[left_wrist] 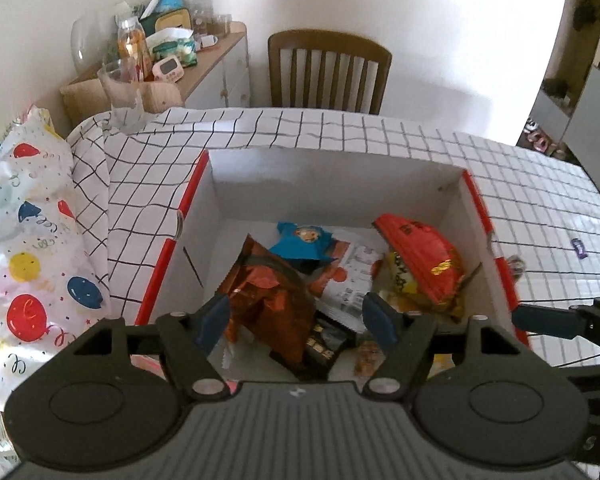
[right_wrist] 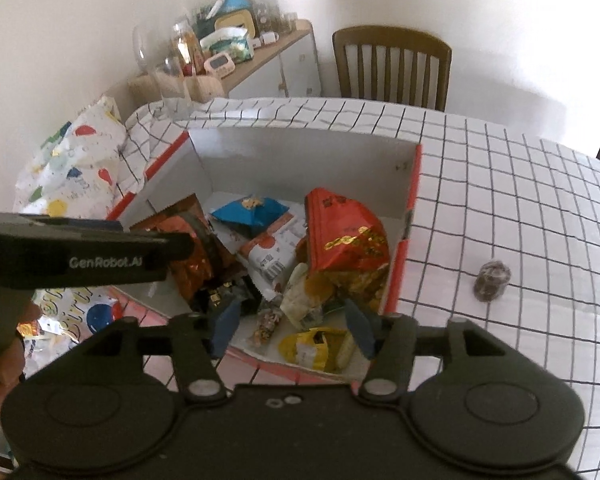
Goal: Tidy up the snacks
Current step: 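Lower both snacks into the red box and open both tools, then move both tools toward the dark round snack and purple candy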
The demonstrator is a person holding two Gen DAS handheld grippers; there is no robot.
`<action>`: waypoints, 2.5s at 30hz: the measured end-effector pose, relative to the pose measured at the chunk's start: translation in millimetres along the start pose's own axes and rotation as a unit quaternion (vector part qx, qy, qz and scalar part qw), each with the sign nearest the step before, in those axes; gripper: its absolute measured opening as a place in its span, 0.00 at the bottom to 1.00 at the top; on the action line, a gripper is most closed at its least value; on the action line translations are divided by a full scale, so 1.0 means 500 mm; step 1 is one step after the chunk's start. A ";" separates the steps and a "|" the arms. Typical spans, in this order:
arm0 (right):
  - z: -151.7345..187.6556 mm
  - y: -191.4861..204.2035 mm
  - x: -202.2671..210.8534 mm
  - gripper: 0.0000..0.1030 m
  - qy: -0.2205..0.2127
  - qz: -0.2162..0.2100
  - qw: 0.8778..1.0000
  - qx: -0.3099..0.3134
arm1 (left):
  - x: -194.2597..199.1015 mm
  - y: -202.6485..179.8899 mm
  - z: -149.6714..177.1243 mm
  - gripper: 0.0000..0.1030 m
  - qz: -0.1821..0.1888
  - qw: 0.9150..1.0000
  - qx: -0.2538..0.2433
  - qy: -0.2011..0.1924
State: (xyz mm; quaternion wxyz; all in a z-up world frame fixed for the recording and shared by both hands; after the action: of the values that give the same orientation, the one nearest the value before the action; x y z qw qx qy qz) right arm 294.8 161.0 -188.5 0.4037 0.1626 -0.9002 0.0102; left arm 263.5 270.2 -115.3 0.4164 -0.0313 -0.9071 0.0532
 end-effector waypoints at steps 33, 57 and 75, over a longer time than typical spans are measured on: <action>0.029 -0.258 0.214 1.00 -0.066 0.014 0.998 -0.010 | 0.066 -0.283 0.010 0.98 0.074 0.996 0.002 -0.043; 0.054 -0.607 0.120 0.94 -0.043 0.098 0.993 -0.057 | -0.160 -0.496 -0.004 0.98 0.031 0.999 0.010 -0.019; 0.024 -0.695 -0.056 0.73 0.011 0.117 0.992 -0.051 | -0.316 -0.489 0.007 0.97 -0.008 0.999 0.029 0.014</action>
State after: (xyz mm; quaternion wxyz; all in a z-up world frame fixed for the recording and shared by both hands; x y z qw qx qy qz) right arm 408.0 -161.8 -256.0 0.4171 0.0355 -0.9081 0.0128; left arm 360.4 11.6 -206.3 0.4301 -0.0126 -0.8995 0.0753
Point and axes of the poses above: each gripper's, at about its wrist camera, not at the fingertips, and x roughly against the way its jaws point, y to its left, z to its underside, the point moved 6 cm from there along -x, roughly the way its jaws point, and after that the axes turned 8 degrees about z, right-handed, at the moved point
